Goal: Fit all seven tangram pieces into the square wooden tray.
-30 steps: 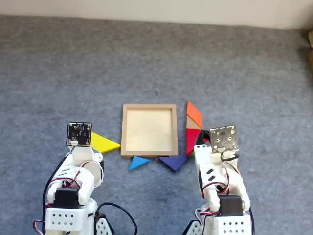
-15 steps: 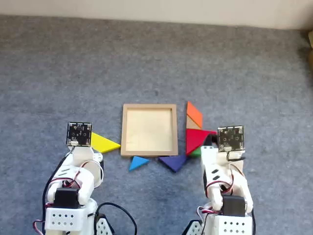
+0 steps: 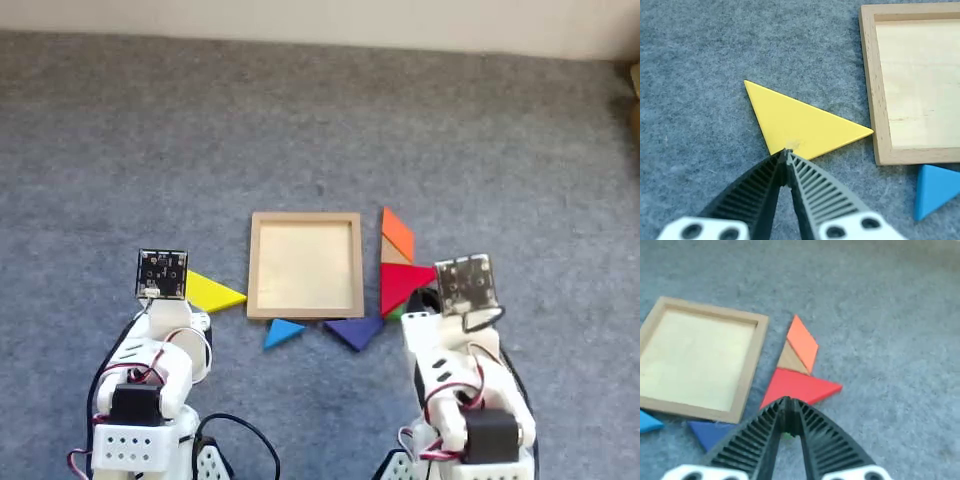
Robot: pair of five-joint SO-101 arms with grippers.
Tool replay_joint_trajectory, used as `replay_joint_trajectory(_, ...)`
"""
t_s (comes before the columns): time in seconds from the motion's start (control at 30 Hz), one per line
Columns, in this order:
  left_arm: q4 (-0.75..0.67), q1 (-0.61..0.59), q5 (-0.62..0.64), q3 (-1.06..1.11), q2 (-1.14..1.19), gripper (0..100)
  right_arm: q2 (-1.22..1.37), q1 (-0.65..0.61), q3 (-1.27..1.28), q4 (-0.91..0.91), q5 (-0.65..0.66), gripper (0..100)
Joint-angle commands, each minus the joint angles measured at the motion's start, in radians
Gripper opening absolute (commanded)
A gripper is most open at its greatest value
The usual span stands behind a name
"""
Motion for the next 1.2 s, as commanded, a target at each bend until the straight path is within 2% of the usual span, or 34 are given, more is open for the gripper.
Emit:
replay_joint_trajectory(0.0,0.008,0.008,-0.008,0.022,-0.024,1,0.232,-0.03,-0.148,0.002,0.003,1.0)
replay_joint_trajectory(0.17,0.008,0.008,-0.008,0.022,-0.024,1,0.581,-0.047,-0.348,0.002,-0.02,6.7)
replay_joint_trajectory(0.37,0.008,0.008,-0.008,0.022,-0.024,1,0.878,-0.047,-0.524,0.002,-0.342,26.7)
replay_joint_trajectory(0.47,0.008,0.008,-0.008,0.022,-0.024,1,0.981,-0.047,-0.568,-0.002,-0.433,32.0)
replay_joint_trajectory(0.73,0.008,0.008,-0.008,0.022,-0.024,1,1.216,-0.182,-0.595,-0.005,-0.456,32.4)
replay_joint_trajectory(0.83,0.008,0.008,-0.008,0.022,-0.024,1,1.302,-0.217,-0.596,-0.067,-0.456,32.4)
replay_joint_trajectory(1.17,0.008,0.008,-0.008,0.022,-0.024,1,1.492,-0.143,-0.596,-0.266,-0.45,32.4)
